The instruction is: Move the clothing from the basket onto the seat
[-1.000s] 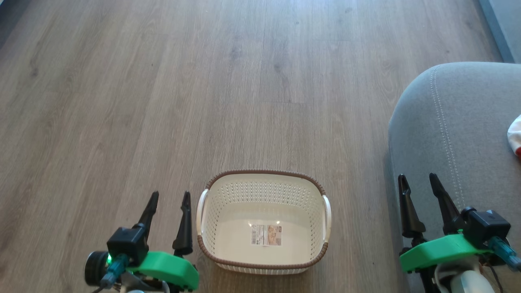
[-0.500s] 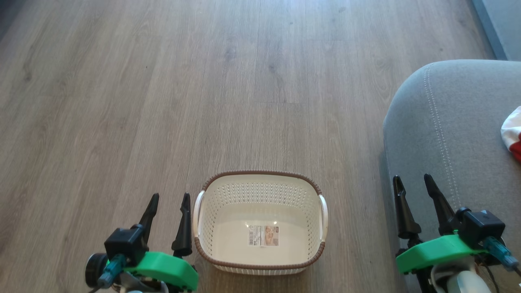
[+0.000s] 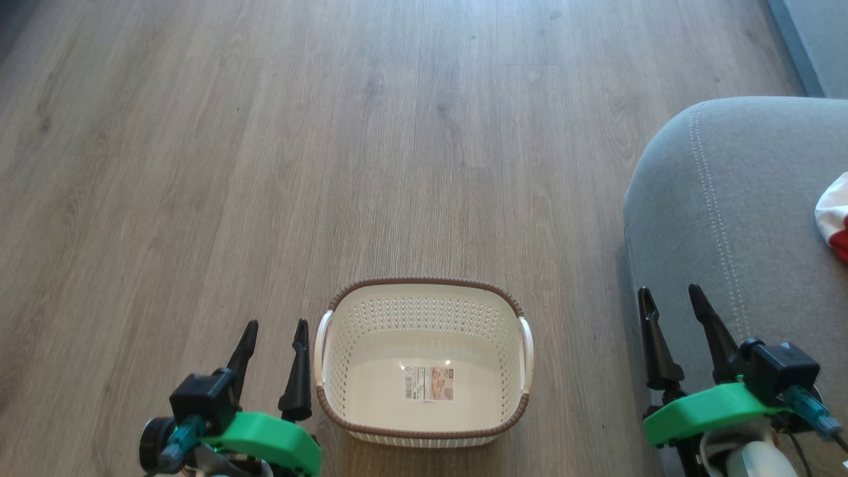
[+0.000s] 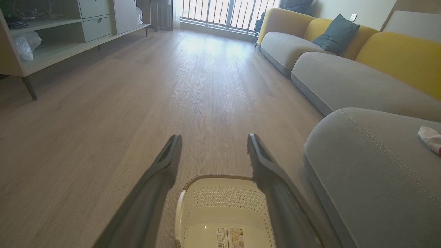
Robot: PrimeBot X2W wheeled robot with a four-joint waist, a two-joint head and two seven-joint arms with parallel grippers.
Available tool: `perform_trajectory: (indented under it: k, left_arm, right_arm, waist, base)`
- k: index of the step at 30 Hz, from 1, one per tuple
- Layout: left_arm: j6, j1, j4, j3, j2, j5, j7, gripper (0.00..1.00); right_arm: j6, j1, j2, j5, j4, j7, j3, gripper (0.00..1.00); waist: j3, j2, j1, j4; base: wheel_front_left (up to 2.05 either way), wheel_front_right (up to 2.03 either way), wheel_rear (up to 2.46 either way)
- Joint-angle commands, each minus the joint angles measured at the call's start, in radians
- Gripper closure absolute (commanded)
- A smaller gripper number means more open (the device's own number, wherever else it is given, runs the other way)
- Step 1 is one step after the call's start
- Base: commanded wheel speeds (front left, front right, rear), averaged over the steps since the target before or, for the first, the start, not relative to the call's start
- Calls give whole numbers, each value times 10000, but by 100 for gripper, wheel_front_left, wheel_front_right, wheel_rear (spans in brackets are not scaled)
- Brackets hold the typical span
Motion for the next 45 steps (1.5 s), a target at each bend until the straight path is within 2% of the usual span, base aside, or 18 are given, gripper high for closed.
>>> perform_trajectory:
  k: [1,11,12,16,45]
  left_arm:
    - [-55,-298,-270,322,-39,-61,-51,0]
    - [-66,-320,-236,352,-39,-197,-51,0]
    - [-27,1,44,4,2,-175,0,100]
    - [-26,162,700,-99,8,-184,15,100]
    - [-551,-229,782,474,147,-3370,705,100]
  right_arm:
    - [-2,-404,16,-50,-264,-91,216,0]
    - [-2,-445,16,53,-188,-91,204,0]
    - [0,2,0,20,100,4,8,100]
    - [0,158,0,25,772,36,67,100]
    - [0,-193,-72,3267,776,792,-104,100]
  waist:
    - [-9,-1,0,10]
    - [-40,-1,0,-2]
    - [-42,-1,0,-2]
    - [-44,-1,0,-4]
    - [-53,-1,0,-217]
  base:
    - [0,0,0]
    - [0,0,0]
    - [0,0,0]
    - [0,0,0]
    - [0,0,0]
